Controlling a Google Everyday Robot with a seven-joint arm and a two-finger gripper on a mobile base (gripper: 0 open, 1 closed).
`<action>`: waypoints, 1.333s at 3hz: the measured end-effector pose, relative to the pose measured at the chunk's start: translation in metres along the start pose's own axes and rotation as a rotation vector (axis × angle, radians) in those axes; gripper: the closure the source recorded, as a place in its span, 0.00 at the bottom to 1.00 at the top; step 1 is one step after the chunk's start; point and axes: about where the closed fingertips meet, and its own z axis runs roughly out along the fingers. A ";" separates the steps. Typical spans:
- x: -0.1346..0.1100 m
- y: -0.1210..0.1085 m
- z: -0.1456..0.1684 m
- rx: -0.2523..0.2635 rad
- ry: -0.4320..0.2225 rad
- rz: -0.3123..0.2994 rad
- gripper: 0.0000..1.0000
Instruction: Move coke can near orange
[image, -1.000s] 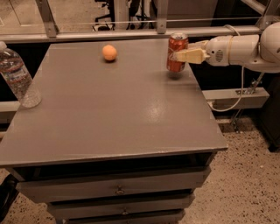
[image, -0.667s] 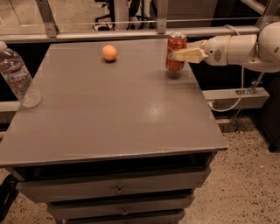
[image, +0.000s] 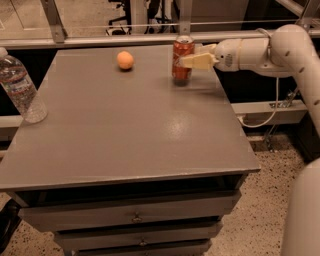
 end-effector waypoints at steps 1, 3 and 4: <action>-0.002 -0.007 0.046 -0.059 -0.025 -0.017 1.00; -0.016 -0.009 0.112 -0.113 -0.044 -0.064 1.00; -0.016 -0.011 0.121 -0.117 -0.035 -0.077 1.00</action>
Offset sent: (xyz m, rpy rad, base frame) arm 0.0814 0.0958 -0.0065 0.0539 -0.0722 0.1195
